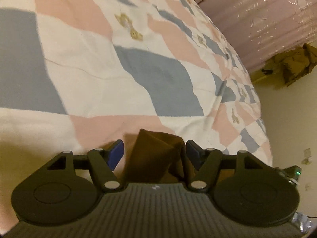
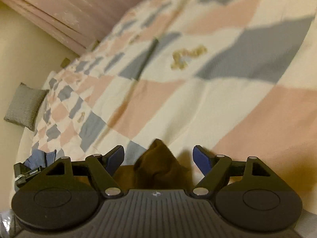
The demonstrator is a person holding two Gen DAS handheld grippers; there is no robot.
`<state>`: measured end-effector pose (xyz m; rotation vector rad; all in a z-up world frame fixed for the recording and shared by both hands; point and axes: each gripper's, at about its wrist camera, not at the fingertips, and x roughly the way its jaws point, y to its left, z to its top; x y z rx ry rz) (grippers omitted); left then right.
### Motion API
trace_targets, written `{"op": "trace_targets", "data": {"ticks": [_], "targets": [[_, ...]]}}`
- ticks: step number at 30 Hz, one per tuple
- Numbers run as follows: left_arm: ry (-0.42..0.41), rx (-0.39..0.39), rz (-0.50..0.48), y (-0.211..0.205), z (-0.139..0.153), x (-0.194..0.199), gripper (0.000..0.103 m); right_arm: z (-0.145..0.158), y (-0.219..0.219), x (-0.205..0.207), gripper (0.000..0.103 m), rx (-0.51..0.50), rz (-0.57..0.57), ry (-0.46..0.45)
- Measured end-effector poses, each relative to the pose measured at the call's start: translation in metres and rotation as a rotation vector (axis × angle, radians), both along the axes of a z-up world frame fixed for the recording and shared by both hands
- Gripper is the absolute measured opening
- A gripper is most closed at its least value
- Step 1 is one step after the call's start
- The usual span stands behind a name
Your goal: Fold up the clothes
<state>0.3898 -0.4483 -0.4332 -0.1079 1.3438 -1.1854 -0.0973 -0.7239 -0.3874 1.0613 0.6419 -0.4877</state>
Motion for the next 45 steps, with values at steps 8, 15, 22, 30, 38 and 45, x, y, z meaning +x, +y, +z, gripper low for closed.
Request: {"op": "trace_targets", "data": {"ticks": [8, 15, 22, 30, 38, 45], "targets": [[-0.207, -0.090, -0.173, 0.010, 0.029, -0.037, 0.009, 0.027, 0.041, -0.011, 0.014, -0.156, 0.111, -0.010], [-0.498, -0.161, -0.270, 0.120, 0.102, -0.116, 0.011, 0.102, 0.164, -0.063, 0.014, -0.602, 0.281, -0.011], [-0.798, 0.116, -0.514, 0.237, 0.067, -0.219, 0.017, 0.067, 0.337, -0.114, 0.040, -0.807, 0.551, 0.432], [-1.350, 0.118, -0.828, 0.287, 0.043, -0.291, 0.045, 0.049, 0.424, -0.111, 0.071, -1.038, 0.568, 0.716], [-1.739, 0.014, -1.100, 0.275, -0.005, -0.324, 0.039, 0.007, 0.433, -0.080, 0.063, -1.305, 0.841, 0.855], [-1.959, -0.013, -1.100, 0.311, -0.040, -0.305, 0.003, -0.010, 0.408, -0.089, 0.003, -1.289, 0.860, 0.841]]}}
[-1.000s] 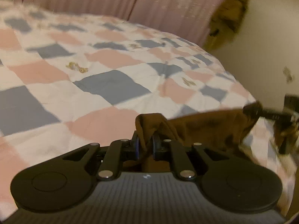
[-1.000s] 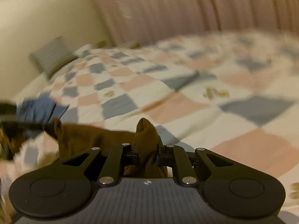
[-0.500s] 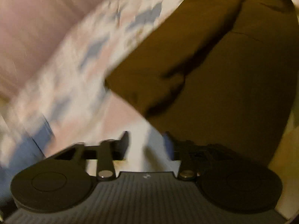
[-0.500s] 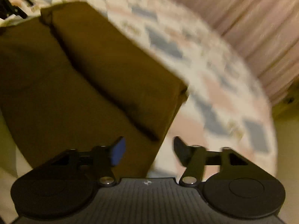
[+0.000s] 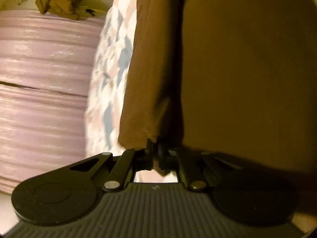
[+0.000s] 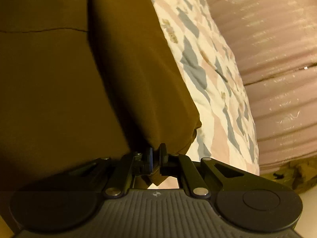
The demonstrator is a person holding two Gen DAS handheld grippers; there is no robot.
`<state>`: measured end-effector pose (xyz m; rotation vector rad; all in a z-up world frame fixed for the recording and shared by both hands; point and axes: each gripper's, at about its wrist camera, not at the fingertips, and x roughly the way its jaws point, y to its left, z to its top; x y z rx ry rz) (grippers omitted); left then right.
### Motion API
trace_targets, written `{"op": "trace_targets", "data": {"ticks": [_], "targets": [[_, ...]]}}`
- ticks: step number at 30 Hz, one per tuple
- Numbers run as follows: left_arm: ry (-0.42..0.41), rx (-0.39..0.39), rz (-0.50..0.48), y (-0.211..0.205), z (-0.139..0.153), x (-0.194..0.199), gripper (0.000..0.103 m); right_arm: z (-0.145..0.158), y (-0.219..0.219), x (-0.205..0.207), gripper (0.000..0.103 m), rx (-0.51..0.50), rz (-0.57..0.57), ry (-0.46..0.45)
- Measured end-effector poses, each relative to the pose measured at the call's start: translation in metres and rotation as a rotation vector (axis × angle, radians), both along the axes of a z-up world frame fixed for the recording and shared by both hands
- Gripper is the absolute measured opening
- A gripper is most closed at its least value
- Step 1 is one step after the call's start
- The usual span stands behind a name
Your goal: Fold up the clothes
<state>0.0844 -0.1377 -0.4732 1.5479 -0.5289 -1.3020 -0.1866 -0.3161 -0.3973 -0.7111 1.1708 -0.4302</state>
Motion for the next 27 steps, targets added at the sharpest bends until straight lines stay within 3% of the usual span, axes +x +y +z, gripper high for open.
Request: {"op": "trace_targets", "data": {"ticks": [5, 7, 8, 9, 10, 14, 16, 17, 18, 23, 27], "targets": [[-0.070, -0.062, 0.006, 0.021, -0.008, -0.002, 0.007, -0.008, 0.006, 0.000, 0.008, -0.047, -0.009, 0.027], [-0.057, -0.086, 0.033, 0.026, 0.003, -0.004, 0.009, -0.004, 0.008, 0.000, 0.031, -0.055, -0.035, 0.021], [-0.048, -0.095, 0.040, 0.028, 0.008, -0.005, 0.014, -0.002, 0.011, -0.002, 0.053, -0.070, -0.019, 0.006], [-0.032, -0.095, 0.033, 0.028, 0.011, -0.008, 0.026, 0.001, 0.015, -0.004, 0.058, -0.088, 0.003, -0.012], [-0.016, -0.094, 0.026, 0.029, 0.014, -0.010, 0.031, -0.002, 0.016, -0.003, 0.058, -0.099, 0.022, -0.006], [-0.043, -0.063, -0.008, 0.019, -0.001, -0.015, 0.038, -0.018, 0.016, 0.006, 0.057, -0.157, 0.088, 0.050], [-0.035, -0.028, 0.000, 0.010, -0.009, -0.010, 0.034, -0.025, 0.010, 0.009, 0.047, -0.180, 0.104, 0.078], [-0.022, -0.008, 0.005, 0.006, -0.011, -0.007, 0.023, -0.025, 0.004, 0.010, 0.013, -0.158, 0.095, 0.091], [-0.011, 0.008, 0.011, 0.003, -0.011, -0.004, 0.011, -0.023, -0.001, 0.010, 0.004, -0.134, 0.083, 0.082], [0.008, 0.023, 0.043, 0.018, 0.023, -0.004, 0.000, 0.003, 0.000, -0.008, 0.003, -0.146, 0.114, 0.008], [0.019, 0.031, 0.066, 0.053, 0.050, -0.016, 0.000, 0.026, 0.012, -0.022, 0.003, -0.125, 0.128, -0.029]]}}
